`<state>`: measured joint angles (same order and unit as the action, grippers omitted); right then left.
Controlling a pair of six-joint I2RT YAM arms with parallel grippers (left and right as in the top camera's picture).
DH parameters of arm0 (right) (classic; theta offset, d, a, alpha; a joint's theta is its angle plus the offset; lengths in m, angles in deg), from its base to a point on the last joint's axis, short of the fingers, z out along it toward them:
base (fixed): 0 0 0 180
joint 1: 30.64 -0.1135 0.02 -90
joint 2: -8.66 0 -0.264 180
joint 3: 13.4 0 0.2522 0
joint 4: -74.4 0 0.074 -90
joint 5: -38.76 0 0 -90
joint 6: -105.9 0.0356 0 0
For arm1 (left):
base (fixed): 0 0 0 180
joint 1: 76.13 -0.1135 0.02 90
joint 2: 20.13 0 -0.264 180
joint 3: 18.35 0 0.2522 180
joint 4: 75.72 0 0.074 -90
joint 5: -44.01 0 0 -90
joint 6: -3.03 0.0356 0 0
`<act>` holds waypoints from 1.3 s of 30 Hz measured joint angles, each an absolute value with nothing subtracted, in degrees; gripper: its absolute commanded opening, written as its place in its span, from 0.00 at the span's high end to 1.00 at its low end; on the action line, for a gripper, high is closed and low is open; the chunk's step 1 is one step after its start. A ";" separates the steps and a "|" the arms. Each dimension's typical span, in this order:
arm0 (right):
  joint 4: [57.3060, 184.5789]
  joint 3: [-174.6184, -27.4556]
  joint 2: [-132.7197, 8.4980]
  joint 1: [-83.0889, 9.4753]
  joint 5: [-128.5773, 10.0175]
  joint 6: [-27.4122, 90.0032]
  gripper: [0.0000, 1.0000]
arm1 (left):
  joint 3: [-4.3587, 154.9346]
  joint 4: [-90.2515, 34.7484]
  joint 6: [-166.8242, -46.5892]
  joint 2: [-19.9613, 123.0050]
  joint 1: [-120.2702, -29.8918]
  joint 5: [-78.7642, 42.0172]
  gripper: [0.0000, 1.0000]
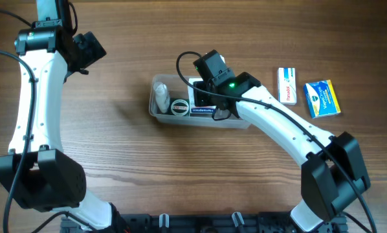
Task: Pack container
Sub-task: 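Lower the Hansaplast box into the container and open the right gripper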
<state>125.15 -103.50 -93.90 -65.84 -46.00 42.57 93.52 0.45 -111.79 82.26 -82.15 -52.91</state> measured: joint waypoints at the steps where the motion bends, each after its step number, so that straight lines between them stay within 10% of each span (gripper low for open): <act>1: 125.13 -103.50 -93.88 -65.84 -45.76 42.55 0.44 | 93.52 0.45 -111.79 82.26 -82.15 -52.91 0.00; 10: 123.58 -103.50 -93.88 -65.84 -43.58 40.02 0.47 | 93.52 0.45 -111.79 82.26 -82.15 -52.89 0.00; 17: 121.96 -103.50 -93.86 -65.87 -40.82 37.46 0.96 | 93.52 0.43 -111.79 82.26 -82.15 -52.89 0.00; 39: 132.34 -103.63 -93.71 -62.13 -39.42 43.58 0.96 | 93.52 0.45 -111.79 82.26 -82.15 -52.91 0.00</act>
<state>132.34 -103.63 -93.71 -62.13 -39.42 43.58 93.52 0.45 -111.79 82.26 -82.15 -52.91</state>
